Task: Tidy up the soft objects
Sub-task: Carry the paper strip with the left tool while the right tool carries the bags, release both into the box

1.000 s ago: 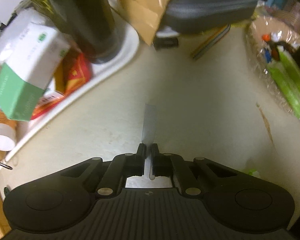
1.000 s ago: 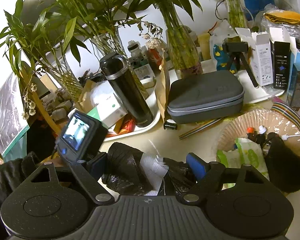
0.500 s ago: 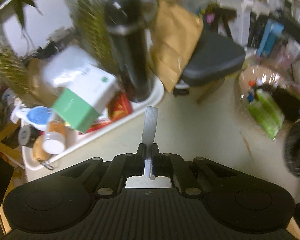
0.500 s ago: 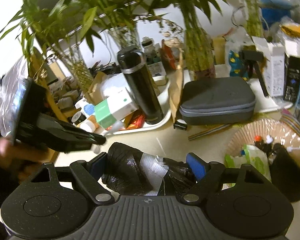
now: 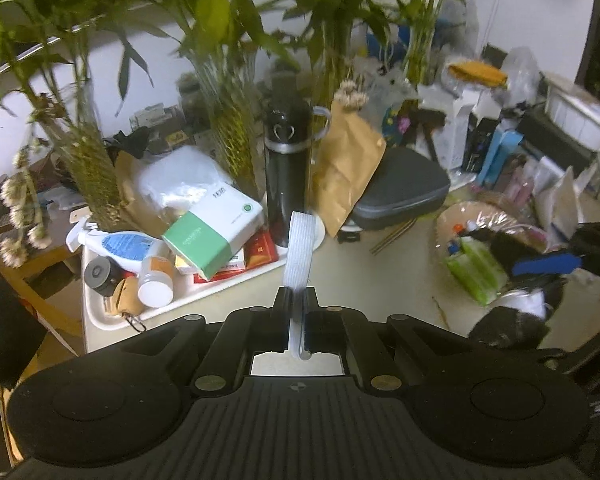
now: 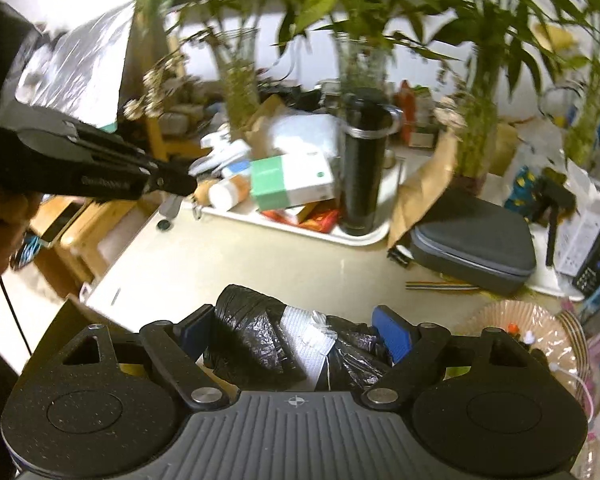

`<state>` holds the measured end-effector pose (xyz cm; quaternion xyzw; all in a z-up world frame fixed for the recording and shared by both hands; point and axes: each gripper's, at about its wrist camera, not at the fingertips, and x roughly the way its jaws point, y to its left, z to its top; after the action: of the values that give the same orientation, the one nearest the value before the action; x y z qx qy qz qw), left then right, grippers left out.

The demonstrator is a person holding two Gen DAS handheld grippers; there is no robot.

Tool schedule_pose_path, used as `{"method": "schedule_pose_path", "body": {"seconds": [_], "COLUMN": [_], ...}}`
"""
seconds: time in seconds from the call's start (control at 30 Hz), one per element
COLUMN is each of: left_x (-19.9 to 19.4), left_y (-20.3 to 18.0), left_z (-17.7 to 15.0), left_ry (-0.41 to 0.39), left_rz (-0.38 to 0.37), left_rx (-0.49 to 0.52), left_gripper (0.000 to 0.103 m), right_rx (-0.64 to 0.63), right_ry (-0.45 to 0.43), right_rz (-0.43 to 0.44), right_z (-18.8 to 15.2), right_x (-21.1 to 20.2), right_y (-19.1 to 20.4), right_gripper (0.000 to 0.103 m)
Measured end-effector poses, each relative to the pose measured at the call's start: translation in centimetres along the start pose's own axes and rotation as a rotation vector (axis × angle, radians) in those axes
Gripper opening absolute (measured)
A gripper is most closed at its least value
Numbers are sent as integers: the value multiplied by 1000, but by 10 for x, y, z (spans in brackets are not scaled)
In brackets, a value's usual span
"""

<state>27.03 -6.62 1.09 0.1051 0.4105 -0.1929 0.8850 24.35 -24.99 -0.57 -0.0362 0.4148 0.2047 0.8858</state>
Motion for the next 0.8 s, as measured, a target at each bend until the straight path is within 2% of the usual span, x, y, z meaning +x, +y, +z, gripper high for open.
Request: {"method": "schedule_pose_path", "body": {"seconds": [0.37, 0.5, 0.8], "left_x": [-67, -85, -112], "left_y": [11, 16, 16], "left_z": [-32, -45, -85], "left_ry": [-48, -44, -33], "left_rz": [-11, -58, -78], "left_rx": [-78, -137, -205], "left_gripper": [6, 6, 6], "right_rx": [-91, -101, -126], "right_ry": [51, 62, 73], "right_rz": [59, 81, 88], "right_z": [4, 0, -11], "right_x": [-19, -26, -38], "right_y": [33, 39, 50], "right_gripper": [86, 86, 86]}}
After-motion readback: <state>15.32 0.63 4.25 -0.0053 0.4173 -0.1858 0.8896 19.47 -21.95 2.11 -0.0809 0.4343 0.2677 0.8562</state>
